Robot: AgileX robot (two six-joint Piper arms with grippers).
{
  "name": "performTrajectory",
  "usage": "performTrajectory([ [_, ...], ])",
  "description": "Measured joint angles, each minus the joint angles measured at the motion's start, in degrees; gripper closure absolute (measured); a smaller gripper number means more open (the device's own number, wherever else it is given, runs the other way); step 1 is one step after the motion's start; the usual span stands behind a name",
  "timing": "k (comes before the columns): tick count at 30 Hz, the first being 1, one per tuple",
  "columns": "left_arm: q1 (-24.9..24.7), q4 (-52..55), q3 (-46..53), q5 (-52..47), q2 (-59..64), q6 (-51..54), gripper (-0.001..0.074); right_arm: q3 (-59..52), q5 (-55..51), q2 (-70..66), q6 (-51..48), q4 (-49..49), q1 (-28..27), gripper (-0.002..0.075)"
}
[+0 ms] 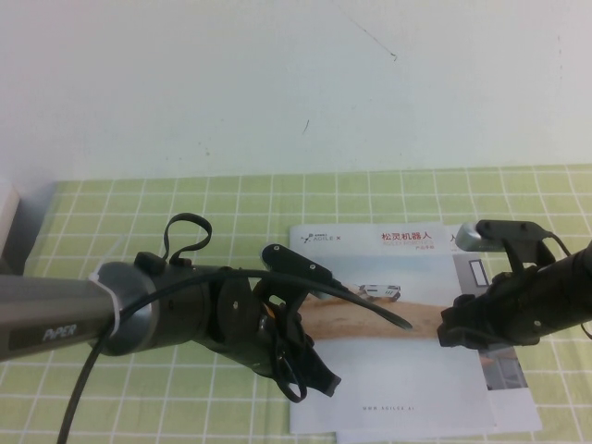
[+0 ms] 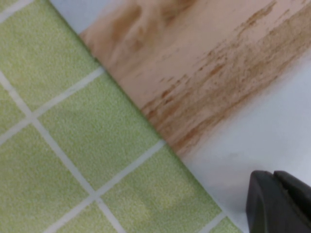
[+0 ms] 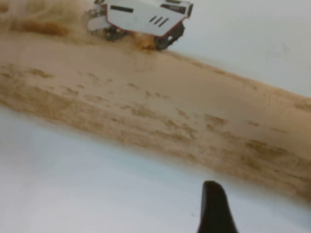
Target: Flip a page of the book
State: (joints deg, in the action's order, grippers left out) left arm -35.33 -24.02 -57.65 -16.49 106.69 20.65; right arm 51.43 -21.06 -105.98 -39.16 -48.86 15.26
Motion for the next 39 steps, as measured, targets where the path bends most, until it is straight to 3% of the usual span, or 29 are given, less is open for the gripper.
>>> performTrajectory([
  [20, 0.0, 0.0, -0.1, -0.2, 0.0, 0.0, 0.0738, -0.4, 0.4, 2.8, -3.5, -5.4, -0.1, 0.0317],
  [26, 0.0, 0.0, -0.1, -0.2, 0.0, 0.0, 0.0738, -0.4, -1.4, 3.6, -16.1, -19.9, -0.2, 0.0328],
  [32, 0.0, 0.0, -0.1, -0.2, 0.0, 0.0, 0.0738, -0.4, -8.0, 3.7, -30.0, -35.5, 0.0, 0.0391],
  [39, 0.0, 0.0, -0.1, -0.2, 0.0, 0.2, 0.0738, -0.4, -9.1, 3.7, -33.6, -38.5, 0.2, 0.0422],
])
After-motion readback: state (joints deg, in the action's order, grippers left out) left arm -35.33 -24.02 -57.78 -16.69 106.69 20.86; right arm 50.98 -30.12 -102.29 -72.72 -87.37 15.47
